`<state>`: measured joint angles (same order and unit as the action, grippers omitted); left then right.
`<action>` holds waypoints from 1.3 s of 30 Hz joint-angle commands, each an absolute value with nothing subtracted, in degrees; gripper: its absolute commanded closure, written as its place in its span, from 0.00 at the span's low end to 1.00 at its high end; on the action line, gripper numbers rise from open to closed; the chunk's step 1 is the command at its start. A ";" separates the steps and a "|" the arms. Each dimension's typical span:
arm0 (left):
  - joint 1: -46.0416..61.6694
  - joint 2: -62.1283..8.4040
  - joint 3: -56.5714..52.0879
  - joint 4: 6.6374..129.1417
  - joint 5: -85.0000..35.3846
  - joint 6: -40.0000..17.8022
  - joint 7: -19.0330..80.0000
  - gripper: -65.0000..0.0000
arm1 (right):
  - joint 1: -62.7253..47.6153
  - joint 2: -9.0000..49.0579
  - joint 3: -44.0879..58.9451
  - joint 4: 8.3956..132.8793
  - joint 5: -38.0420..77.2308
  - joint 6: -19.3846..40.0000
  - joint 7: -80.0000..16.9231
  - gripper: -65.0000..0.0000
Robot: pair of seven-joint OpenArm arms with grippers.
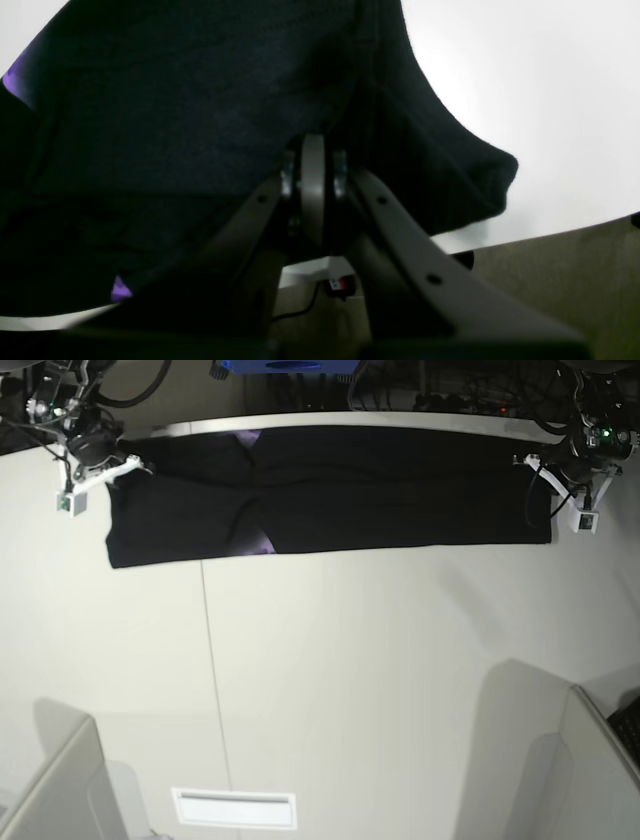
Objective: Fold the T-shirt properly
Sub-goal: 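Fold the hem up over the collar with both grippers, then release the hem and raise both grippers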
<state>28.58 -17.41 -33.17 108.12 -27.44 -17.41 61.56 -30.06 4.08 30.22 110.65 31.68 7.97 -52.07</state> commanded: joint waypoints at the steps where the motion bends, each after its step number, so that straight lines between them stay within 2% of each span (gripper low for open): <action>1: 28.62 -17.98 -33.71 109.05 -27.56 -17.45 60.97 1.00 | -30.02 4.53 30.73 111.69 31.87 8.04 -51.30 1.00; 7: 28.53 -17.98 -34.15 109.14 -27.56 -17.36 61.05 1.00 | -30.02 4.53 30.81 111.78 31.87 7.96 -51.30 1.00; 8: 28.53 -17.98 -34.15 109.14 -27.56 -17.27 61.05 1.00 | -30.02 4.53 30.81 111.87 31.87 7.96 -51.12 0.96; 10: 28.70 -17.98 -34.15 109.23 -27.56 -17.27 61.05 0.86 | -30.11 4.53 30.81 111.96 31.96 7.96 -50.95 0.77; 12: 28.70 -17.98 -34.24 109.32 -27.56 -17.27 61.05 0.67 | -30.11 4.53 30.90 111.96 31.96 7.96 -50.86 0.65; 15: 28.79 -17.54 -37.67 110.20 -28.00 -17.45 61.23 0.38 | -30.29 4.35 30.90 112.31 32.31 7.96 -49.36 0.64; 17: 28.79 -16.13 -40.84 111.43 -28.00 -17.45 61.23 0.25 | -30.81 2.95 31.16 112.92 32.22 7.96 -46.64 0.64; 19: 28.35 -15.52 -43.91 112.48 -28.00 -17.54 61.32 0.21 | -31.34 1.45 33.19 114.33 32.22 7.96 -44.18 0.64; 23: 28.18 -15.25 -45.49 112.57 -30.64 -17.63 61.14 0.21 | -31.43 0.31 34.33 115.30 32.22 8.13 -41.63 0.64; 24: 28.18 -14.81 -45.67 112.48 -32.84 -17.63 61.05 0.23 | -31.34 0.40 34.07 115.30 32.22 8.22 -41.45 0.64; 25: 28.18 -14.37 -45.67 112.48 -35.30 -17.63 61.05 0.31 | -31.25 0.40 33.45 115.30 32.22 8.31 -41.27 0.64; 26: 28.18 -14.20 -45.67 112.48 -37.76 -17.63 61.05 0.44 | -31.16 0.40 32.13 115.30 32.22 8.84 -41.27 0.65; 27: 28.18 -13.76 -45.23 112.22 -39.69 -17.63 61.05 0.62 | -31.16 0.48 30.81 115.30 32.22 10.42 -41.19 0.70; 28: 27.91 -13.14 -45.05 112.04 -41.10 -17.36 61.05 0.86 | -30.81 0.48 29.85 115.30 32.22 12.88 -41.19 0.78; 29: 26.86 -12.18 -45.05 112.04 -41.36 -17.27 61.05 1.00 | -30.02 0.48 29.32 115.12 32.13 15.60 -41.19 0.90; 30: 25.89 -11.21 -45.05 112.04 -41.36 -17.19 61.14 1.00 | -29.41 0.40 29.32 114.86 31.96 17.45 -41.54 1.00; 32: 24.57 -10.15 -44.97 111.69 -39.16 -17.19 61.41 1.00 | -27.65 0.22 29.49 114.51 31.69 17.98 -41.80 1.00; 35: 23.69 -9.45 -42.51 111.34 -32.48 -17.19 61.23 1.00 | -26.33 0.22 29.23 112.57 29.85 14.90 -43.91 1.00; 39: 23.60 -8.57 -36.09 111.16 -22.99 -17.19 61.05 1.00 | -23.25 0.22 29.23 107.47 25.36 14.02 -44.62 1.00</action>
